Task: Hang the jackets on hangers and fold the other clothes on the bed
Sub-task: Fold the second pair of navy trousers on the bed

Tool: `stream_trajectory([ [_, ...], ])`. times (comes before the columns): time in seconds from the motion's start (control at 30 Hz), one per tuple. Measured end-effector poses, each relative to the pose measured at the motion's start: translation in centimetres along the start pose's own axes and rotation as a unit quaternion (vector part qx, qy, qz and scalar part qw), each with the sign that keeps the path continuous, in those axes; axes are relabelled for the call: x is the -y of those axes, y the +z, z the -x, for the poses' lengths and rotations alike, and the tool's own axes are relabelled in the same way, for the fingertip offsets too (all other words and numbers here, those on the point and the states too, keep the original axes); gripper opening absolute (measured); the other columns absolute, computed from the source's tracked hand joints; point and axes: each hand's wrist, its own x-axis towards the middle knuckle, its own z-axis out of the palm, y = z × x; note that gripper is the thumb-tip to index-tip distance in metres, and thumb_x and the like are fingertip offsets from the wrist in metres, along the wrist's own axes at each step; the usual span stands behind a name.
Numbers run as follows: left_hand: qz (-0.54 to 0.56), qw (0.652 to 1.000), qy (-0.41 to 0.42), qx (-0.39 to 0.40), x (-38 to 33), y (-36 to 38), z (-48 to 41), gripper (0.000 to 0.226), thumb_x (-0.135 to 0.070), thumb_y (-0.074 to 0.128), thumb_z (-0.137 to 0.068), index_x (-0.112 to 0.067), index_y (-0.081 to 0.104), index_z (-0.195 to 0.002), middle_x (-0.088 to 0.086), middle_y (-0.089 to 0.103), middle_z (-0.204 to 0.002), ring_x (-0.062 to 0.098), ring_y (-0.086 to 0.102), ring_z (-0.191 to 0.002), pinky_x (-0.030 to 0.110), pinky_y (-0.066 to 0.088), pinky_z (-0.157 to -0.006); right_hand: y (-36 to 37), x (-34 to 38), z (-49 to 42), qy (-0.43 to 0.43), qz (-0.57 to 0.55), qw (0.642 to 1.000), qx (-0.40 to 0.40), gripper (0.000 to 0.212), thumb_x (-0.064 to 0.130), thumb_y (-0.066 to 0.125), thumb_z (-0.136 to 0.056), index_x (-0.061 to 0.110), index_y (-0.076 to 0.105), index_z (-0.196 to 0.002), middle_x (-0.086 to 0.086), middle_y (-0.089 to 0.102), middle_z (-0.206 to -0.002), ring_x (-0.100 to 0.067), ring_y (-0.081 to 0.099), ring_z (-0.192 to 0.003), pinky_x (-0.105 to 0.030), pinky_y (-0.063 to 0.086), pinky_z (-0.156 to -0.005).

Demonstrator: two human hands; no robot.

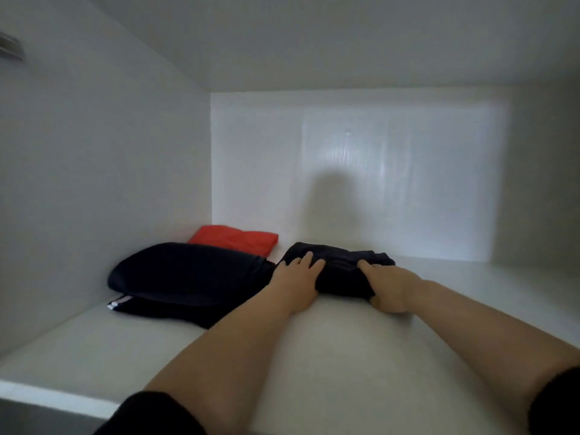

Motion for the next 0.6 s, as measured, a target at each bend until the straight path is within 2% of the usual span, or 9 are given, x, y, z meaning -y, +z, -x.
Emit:
stream_trajectory([
  [0.07,0.034,0.999,-0.020,-0.020,0.7,1.2,-0.5,0.070,-0.040,0.044,-0.095,-0.025,0.006,-0.152,0.007,0.003,-0.160,0.026,0.011,-0.146,0.047,0.012,-0.117,0.6,-0.4,-2.1,0.002,-0.020,1.000,0.002,0.070,0.027,0.057,-0.089,0.014,0.016,-0.145,-0.010,0.050,-0.128,-0.027,0.055,-0.109,-0.035,0.046,-0.089],
  [0.2,0.096,0.994,-0.033,-0.027,1.8,2.3,-0.6,0.067,-0.040,0.041,-0.096,-0.028,0.008,-0.153,0.005,0.002,-0.161,0.022,0.002,-0.148,0.043,0.007,-0.118,1.4,-0.4,-5.2,0.002,-0.067,0.998,-0.018,0.067,0.022,0.059,-0.088,0.016,0.022,-0.144,-0.009,0.048,-0.133,-0.027,0.052,-0.116,-0.038,0.044,-0.095],
  [0.33,0.130,0.990,-0.062,-0.002,1.8,2.5,-0.8,0.067,-0.038,0.041,-0.096,-0.027,0.007,-0.153,0.006,-0.004,-0.161,0.022,-0.003,-0.148,0.043,0.006,-0.118,1.9,0.4,-7.0,-0.002,-0.087,0.995,-0.039,0.063,0.017,0.059,-0.087,0.014,0.027,-0.141,-0.011,0.047,-0.134,-0.030,0.052,-0.116,-0.039,0.044,-0.094],
  [0.43,0.142,0.986,-0.085,0.017,2.1,2.7,-1.0,0.066,-0.037,0.040,-0.097,-0.026,0.007,-0.153,0.004,-0.007,-0.161,0.022,-0.006,-0.147,0.044,0.007,-0.117,2.3,1.3,-7.7,0.027,-0.095,0.993,-0.059,0.059,0.017,0.056,-0.087,0.012,0.027,-0.139,-0.012,0.045,-0.134,-0.033,0.054,-0.112,-0.041,0.047,-0.087],
  [0.5,0.147,0.984,-0.094,0.030,2.2,2.6,-1.1,0.066,-0.037,0.039,-0.097,-0.026,0.007,-0.153,0.003,-0.009,-0.161,0.022,-0.006,-0.147,0.044,0.009,-0.118,2.4,1.6,-7.8,0.039,-0.097,0.992,-0.066,0.059,0.020,0.057,-0.088,0.011,0.027,-0.137,-0.013,0.044,-0.134,-0.034,0.054,-0.112,-0.041,0.047,-0.085],
  [0.6,0.140,0.984,-0.099,0.044,2.3,2.4,-1.1,0.065,-0.037,0.039,-0.097,-0.027,0.007,-0.153,0.003,-0.010,-0.160,0.022,-0.007,-0.147,0.043,0.010,-0.119,2.4,1.9,-7.5,0.038,-0.107,0.992,-0.056,0.068,0.033,0.058,-0.088,0.009,0.023,-0.141,-0.013,0.035,-0.142,-0.033,0.047,-0.120,-0.041,0.045,-0.091],
])
